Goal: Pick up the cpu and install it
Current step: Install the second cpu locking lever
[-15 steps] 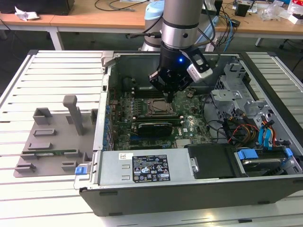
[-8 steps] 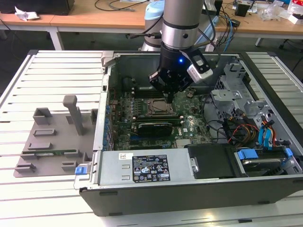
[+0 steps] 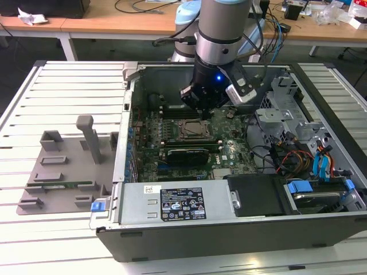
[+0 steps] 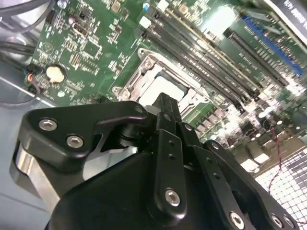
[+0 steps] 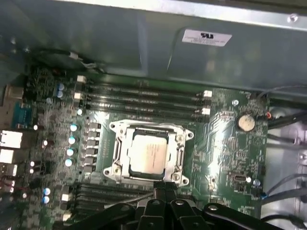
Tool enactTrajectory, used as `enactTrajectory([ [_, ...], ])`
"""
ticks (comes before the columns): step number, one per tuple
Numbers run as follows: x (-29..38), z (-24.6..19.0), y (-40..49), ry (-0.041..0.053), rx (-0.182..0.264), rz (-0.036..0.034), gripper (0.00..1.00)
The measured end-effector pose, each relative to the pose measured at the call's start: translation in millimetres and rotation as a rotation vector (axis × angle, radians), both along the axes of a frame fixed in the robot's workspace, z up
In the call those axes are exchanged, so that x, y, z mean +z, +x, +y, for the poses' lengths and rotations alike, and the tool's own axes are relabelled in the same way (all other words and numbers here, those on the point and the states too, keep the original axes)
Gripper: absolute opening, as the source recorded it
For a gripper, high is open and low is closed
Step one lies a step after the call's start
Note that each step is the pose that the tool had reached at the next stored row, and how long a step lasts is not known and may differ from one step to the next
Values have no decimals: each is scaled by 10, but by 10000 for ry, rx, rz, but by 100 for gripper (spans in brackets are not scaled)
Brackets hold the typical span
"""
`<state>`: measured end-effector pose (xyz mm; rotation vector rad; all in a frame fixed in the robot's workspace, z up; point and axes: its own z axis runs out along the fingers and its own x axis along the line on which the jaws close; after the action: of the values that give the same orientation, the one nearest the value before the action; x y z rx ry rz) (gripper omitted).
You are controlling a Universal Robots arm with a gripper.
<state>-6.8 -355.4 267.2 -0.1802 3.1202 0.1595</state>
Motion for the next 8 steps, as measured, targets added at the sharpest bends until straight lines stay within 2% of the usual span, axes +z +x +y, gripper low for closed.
enactTrajectory([
  [2,1,-38,-2,159,0,0,11],
  [3,0,-55,-2,169,0,-1,11],
  [5,0,-230,-14,241,0,0,11],
  [7,-6,-324,-51,242,0,0,11],
  [8,-21,-350,-93,243,0,0,11],
])
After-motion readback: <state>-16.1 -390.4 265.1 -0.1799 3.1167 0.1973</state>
